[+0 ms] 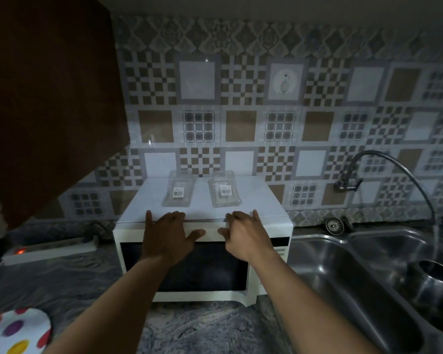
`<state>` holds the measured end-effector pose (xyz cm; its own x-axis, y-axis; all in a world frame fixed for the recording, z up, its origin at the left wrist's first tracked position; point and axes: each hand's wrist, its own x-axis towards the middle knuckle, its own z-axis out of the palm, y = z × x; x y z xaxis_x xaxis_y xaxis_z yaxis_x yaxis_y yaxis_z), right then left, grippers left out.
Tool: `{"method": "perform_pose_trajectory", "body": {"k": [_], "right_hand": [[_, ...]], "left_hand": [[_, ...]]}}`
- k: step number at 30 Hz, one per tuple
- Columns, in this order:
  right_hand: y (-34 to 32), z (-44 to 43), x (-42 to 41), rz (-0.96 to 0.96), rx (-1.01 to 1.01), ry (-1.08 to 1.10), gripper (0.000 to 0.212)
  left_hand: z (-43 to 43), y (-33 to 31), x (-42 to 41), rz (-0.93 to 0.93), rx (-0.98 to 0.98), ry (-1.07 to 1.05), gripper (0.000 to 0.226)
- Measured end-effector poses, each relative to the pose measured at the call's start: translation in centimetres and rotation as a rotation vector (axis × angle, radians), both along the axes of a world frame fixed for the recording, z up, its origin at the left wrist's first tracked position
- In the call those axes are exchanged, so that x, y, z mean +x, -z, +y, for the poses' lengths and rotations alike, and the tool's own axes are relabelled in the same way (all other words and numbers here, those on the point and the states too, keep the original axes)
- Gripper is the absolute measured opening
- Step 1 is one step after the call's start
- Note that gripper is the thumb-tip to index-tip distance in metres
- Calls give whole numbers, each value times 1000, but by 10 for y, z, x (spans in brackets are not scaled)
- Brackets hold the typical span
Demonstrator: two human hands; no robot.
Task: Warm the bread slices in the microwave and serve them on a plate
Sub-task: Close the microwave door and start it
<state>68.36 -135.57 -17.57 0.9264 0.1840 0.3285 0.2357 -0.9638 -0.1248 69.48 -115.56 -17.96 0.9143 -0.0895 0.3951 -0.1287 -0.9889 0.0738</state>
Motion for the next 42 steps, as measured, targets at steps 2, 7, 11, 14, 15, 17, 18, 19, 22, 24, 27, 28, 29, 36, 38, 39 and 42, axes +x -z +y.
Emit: {"method": "perform_pose_trajectory", "body": {"k": [2,7,11,14,15,17,18,19,22,24,27,28,29,36,38,39,42], "right_hand": [[-4,-1,1,17,-4,8,40],[-4,1,2,17,5,21,39],[-5,2,4,22,14,36,34],[-7,2,4,27,19,45,31],[-7,2,5,25,19,47,30],[-7,2,5,16,24,53,30],[-6,2,5,11,27,55,30],[-6,2,4,6,30,57,30],[-4,4,4,-2,39,67,31],[-4,5,4,-15,42,78,29],[-5,5,4,-27,38,89,21],[-6,6,4,-34,36,89,20],[-6,5,5,-34,35,88,19],[0,7,2,-25,65,70,20],[3,6,-2,-13,35,55,33],[6,5,-5,-9,3,47,43],[17,-3,-17,-32,-52,34,61]], "left_hand": [[-2,-1,1,21,0,-21,78],[-3,-5,2,47,12,-43,77],[-4,-7,2,57,8,-44,76],[-4,-6,3,51,10,-49,74],[-4,-6,2,50,5,-50,74],[-5,-6,2,44,2,-62,73],[-6,-6,1,38,4,-68,73],[-6,-6,1,37,7,-68,73],[-7,-7,1,71,0,-56,72],[-7,-7,2,83,-5,-58,71],[-8,-6,3,58,-2,-57,65],[-8,-6,3,44,-2,-59,64],[-7,-6,4,43,-6,-61,64],[-7,0,3,52,4,-59,66],[-10,2,-1,53,12,-68,66],[-13,6,-5,50,22,-75,66],[-25,29,-26,-42,-24,-28,66]]}}
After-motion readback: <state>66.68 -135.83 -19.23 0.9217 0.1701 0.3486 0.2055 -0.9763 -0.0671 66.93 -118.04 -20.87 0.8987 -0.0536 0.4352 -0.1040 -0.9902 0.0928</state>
